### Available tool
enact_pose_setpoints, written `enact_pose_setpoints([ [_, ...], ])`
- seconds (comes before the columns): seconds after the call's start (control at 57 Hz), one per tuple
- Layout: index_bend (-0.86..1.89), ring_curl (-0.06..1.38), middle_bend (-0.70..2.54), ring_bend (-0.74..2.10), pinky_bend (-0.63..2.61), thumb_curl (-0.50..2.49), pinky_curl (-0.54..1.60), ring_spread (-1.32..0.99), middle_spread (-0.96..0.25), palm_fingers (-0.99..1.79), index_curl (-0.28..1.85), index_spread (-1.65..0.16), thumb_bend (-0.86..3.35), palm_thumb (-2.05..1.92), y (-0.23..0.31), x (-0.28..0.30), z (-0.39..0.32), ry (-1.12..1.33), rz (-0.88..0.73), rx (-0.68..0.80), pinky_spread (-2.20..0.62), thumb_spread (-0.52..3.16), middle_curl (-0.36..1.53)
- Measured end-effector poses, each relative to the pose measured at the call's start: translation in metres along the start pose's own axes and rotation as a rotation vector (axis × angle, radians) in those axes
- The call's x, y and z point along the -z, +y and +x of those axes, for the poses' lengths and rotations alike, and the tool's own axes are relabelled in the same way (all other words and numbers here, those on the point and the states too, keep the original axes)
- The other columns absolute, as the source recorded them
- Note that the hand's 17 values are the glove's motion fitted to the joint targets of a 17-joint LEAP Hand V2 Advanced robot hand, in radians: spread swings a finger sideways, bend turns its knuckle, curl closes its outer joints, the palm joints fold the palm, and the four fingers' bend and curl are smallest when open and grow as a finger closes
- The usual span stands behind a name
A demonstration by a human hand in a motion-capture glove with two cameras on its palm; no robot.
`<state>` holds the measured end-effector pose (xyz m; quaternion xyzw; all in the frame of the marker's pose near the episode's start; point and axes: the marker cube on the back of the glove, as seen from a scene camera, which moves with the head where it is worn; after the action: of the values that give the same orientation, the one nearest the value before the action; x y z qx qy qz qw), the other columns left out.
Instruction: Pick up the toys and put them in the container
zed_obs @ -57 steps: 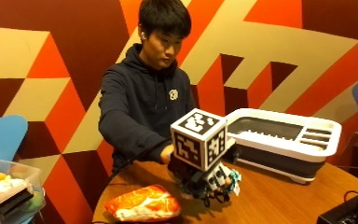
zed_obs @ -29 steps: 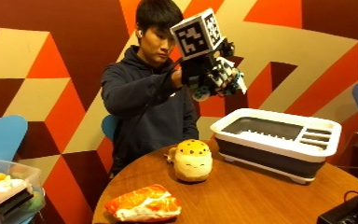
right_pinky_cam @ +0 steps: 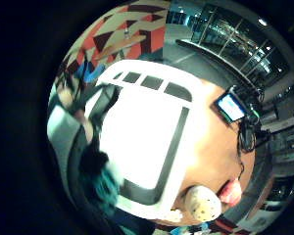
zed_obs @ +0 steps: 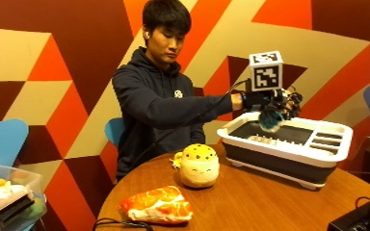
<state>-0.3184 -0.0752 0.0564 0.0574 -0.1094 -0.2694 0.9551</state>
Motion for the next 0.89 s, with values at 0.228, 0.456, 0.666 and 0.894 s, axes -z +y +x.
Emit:
enact_pose_setpoints([
  [0.228, 0.33, 0.36, 0.62, 0.89, 1.02, 0.57, 0.48, -0.16, -0.07, -0.19, 0.33, -0.18, -0.04, 0.08, 0.021, 0.012, 0.025, -0.052, -0.086, 0.003, -0.11, 1.12, 0.52],
  [0.456, 0.3, 0.26, 0.47, 0.67, 0.82, 0.46, 0.39, -0.1, -0.04, -0.08, 0.36, -0.2, -0.02, 0.04, 0.118, 0.087, 0.102, 0.02, -0.048, -0.051, -0.01, 1.23, 0.46],
  [0.666, 0.23, 0.23, 0.38, 0.56, 0.78, 0.4, 0.36, -0.07, -0.03, -0.06, 0.38, -0.23, -0.01, 0.05, 0.201, 0.064, 0.174, 0.107, -0.14, -0.249, 0.02, 1.31, 0.43],
  [0.894, 0.17, 0.2, 0.14, 0.41, 0.94, 0.39, 0.39, -0.01, -0.01, -0.08, 0.38, -0.3, 0.0, 0.15, 0.228, -0.035, 0.195, 0.215, -0.305, -0.269, 0.05, 1.28, 0.36],
])
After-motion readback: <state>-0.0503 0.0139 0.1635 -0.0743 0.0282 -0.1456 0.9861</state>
